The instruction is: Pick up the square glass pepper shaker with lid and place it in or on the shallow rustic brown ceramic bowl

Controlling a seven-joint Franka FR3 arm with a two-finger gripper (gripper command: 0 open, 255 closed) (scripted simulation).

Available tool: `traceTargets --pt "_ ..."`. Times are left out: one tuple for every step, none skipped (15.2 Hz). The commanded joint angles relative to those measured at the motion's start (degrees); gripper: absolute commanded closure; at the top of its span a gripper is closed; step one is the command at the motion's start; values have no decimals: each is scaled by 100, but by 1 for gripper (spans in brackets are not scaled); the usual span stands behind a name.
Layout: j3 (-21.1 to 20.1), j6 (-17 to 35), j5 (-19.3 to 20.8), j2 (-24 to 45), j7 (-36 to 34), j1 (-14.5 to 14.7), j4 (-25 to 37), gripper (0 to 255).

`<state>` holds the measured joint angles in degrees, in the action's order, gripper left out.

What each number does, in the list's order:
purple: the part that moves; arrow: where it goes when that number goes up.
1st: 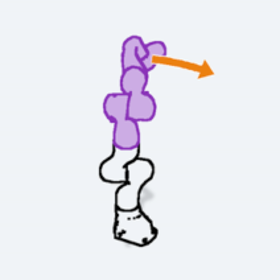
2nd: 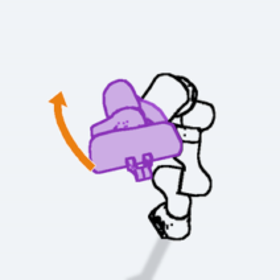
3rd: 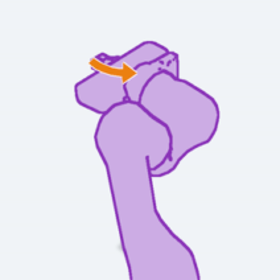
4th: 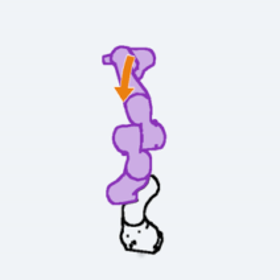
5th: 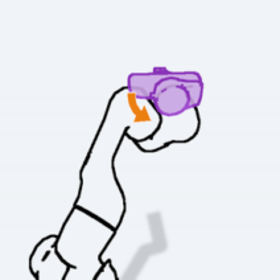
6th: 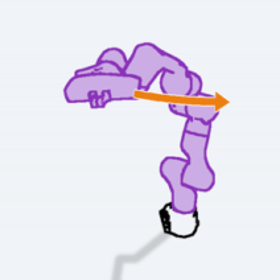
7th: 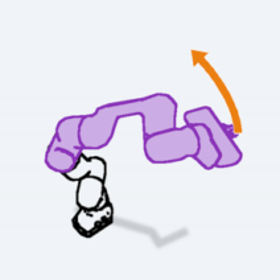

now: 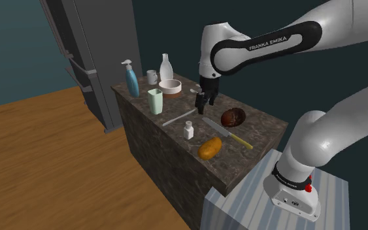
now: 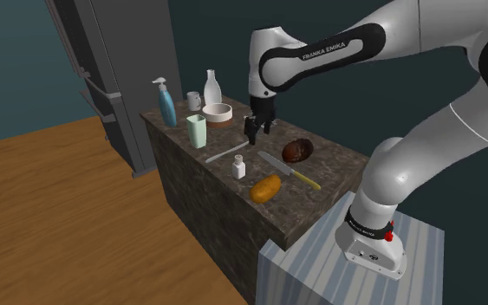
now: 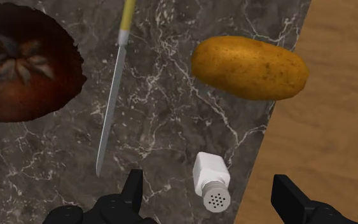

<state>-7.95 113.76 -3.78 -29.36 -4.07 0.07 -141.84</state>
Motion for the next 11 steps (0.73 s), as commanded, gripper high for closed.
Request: traceTargets --pt "-100 508 33 379 -34 17 -29 0" --pt "-139 726 64 573 -43 15 -14 0" --pt "-177 940 102 773 -57 12 10 0" --pt "-216 1149 146 977 -74 6 43 0" --pt "-254 1353 197 1186 -97 -1 86 0" --pt "-291 1551 256 1398 -124 -8 137 0" --pt "-327 1743 324 1614 -158 -17 197 0" --pt "-361 1928 400 1833 -197 -25 266 0" --pt "-377 2026 447 1954 -222 -28 307 0" --pt "-379 2107 463 2008 -233 -32 279 0" --pt "-382 2189 479 2064 -245 -36 252 0"
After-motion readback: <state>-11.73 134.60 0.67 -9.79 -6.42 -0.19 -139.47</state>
